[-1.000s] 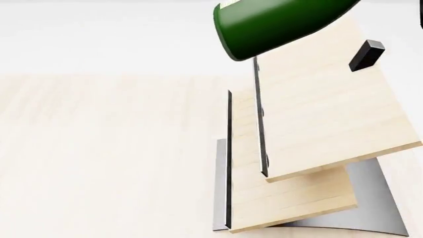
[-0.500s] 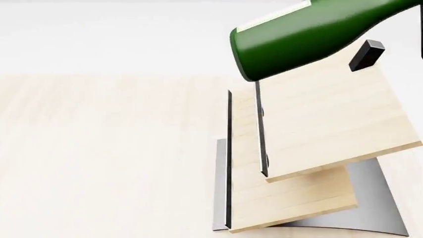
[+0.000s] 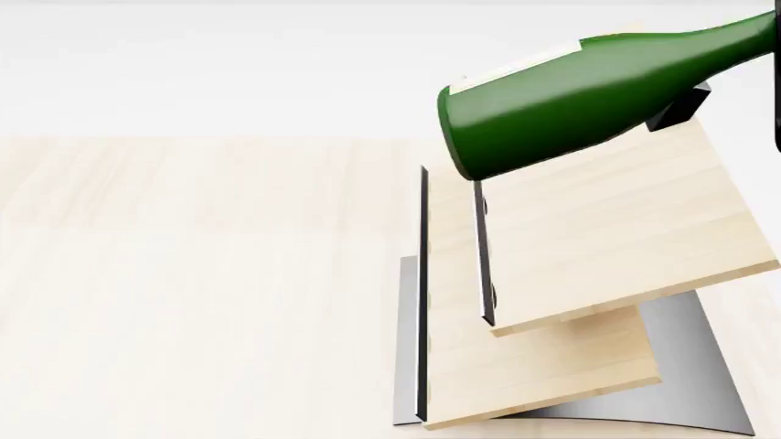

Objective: Put the wine bottle on the wine rack.

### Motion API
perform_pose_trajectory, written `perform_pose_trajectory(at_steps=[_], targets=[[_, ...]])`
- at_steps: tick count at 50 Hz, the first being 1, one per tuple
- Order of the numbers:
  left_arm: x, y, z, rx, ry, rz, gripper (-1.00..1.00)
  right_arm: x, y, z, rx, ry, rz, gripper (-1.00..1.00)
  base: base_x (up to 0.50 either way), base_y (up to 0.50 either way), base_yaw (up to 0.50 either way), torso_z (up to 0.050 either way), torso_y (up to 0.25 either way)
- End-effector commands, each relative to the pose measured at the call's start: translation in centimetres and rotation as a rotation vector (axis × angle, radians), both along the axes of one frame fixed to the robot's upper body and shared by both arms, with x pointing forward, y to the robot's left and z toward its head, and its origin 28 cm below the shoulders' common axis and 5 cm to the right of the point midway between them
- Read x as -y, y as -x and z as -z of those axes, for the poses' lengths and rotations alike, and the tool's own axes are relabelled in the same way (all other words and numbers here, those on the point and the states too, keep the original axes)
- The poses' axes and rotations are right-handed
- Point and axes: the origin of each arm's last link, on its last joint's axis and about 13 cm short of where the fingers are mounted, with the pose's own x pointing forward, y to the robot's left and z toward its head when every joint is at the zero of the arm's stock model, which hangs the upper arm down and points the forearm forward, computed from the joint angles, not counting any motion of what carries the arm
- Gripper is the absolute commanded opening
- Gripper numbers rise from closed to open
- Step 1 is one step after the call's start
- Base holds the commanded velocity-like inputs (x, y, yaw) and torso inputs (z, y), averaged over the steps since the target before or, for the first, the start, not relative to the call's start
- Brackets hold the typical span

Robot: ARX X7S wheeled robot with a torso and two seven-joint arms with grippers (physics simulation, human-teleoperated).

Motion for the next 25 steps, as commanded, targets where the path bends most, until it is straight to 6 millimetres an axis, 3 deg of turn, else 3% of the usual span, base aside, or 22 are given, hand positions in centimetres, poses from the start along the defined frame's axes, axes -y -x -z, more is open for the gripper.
perform_pose_trajectory(at_steps=[1,25], targets=[[0.0,0.0,0.0,-0.001,-0.001,0.001,1.00,0.6,0.2,0.0,0.039,-0.014,0.011,-1.00,0.00,0.00,0.00,0.015,0.000],[0.0,-0.1,0.2,-0.004,-0.003,0.000,1.00,0.9,0.1,1.1,0.018,-0.012,0.020,-1.00,0.00,0.00,0.00,0.000,0.001]])
